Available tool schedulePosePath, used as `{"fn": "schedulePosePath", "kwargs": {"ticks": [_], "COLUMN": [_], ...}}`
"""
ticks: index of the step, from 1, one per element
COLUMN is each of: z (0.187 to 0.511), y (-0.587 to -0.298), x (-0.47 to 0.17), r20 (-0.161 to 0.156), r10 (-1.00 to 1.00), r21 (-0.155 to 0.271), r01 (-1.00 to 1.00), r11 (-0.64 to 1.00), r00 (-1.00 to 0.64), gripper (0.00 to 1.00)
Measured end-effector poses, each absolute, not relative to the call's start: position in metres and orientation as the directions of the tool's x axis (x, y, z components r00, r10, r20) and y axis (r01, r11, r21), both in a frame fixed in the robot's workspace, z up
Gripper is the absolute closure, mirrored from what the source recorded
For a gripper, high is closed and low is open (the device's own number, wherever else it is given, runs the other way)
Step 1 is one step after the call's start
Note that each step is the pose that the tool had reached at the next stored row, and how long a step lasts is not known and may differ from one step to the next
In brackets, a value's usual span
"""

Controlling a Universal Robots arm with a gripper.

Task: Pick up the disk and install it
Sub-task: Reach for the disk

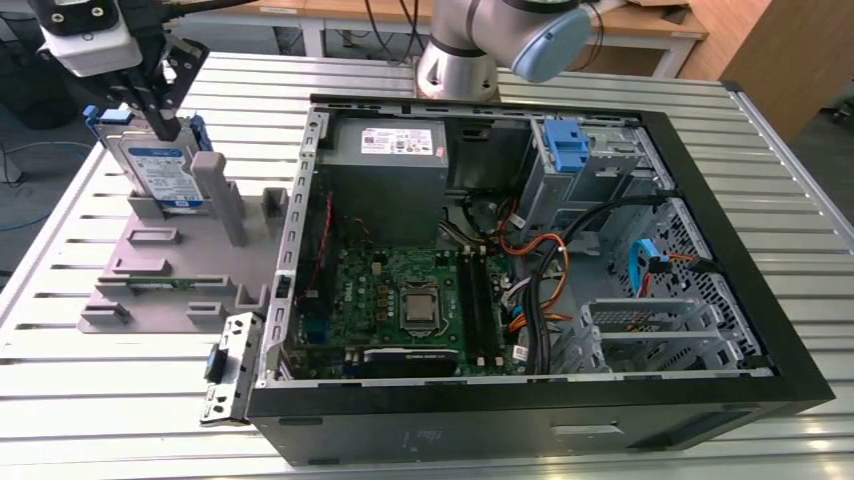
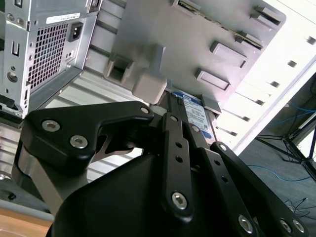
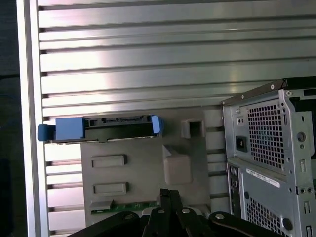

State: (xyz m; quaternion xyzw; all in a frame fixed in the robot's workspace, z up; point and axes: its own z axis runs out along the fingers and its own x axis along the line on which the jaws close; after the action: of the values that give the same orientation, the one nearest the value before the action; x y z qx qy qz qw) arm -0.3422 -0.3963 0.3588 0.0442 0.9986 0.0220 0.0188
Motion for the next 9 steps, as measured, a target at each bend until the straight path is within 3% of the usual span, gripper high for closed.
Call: {"fn": "schedulePosePath", "kwargs": {"ticks": [9], "z": [0.3543], "y": [-0.3958], "x": [-0.3501], "r20": [-0.036], "r10": [0.089], "r21": [0.046], "r01": [0.088], "r11": [0.995], "r00": [-0.995], "gripper": [0.89]}}
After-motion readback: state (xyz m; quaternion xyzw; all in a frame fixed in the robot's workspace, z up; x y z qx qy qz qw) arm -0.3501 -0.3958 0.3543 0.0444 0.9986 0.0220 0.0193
